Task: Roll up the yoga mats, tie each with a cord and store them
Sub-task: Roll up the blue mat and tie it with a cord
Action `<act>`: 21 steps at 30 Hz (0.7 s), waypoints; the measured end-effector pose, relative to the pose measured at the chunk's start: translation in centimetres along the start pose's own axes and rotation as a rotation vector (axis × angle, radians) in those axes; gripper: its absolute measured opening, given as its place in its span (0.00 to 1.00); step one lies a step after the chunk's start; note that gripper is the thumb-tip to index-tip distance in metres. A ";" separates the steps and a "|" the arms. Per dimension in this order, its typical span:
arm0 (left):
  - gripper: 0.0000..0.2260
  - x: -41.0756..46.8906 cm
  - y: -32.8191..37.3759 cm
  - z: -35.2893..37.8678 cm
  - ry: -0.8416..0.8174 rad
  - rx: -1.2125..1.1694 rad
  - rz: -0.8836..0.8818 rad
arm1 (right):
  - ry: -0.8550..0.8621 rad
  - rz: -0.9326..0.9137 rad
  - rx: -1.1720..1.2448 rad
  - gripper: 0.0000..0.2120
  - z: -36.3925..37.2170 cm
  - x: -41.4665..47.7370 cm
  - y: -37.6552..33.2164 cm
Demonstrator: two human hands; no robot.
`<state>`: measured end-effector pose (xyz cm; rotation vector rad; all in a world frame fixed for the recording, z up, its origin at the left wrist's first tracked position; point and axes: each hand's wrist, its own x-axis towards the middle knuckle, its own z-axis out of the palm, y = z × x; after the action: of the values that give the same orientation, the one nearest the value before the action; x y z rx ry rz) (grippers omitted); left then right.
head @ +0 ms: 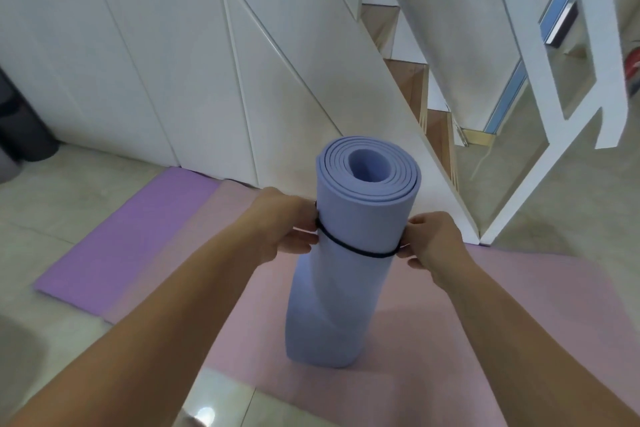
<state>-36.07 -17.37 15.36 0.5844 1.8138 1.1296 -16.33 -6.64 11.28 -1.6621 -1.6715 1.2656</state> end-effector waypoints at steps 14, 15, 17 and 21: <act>0.13 6.0 -11.5 4.3 0.124 -0.062 -0.265 | -0.019 0.299 0.019 0.12 4.1 4.0 8.3; 0.13 6.4 -12.1 4.4 0.135 -0.064 -0.265 | -0.016 0.309 0.014 0.11 4.6 4.2 8.7; 0.12 7.1 -13.0 4.7 0.150 -0.038 -0.258 | -0.014 0.340 -0.027 0.08 5.4 4.5 9.5; 0.14 7.6 -14.5 5.2 0.145 0.047 -0.254 | -0.046 0.390 -0.122 0.06 6.3 4.3 11.8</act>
<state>-34.34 -16.08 -1.75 0.2937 1.9789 0.9801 -16.12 -6.19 -2.73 -2.1242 -1.5237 1.4069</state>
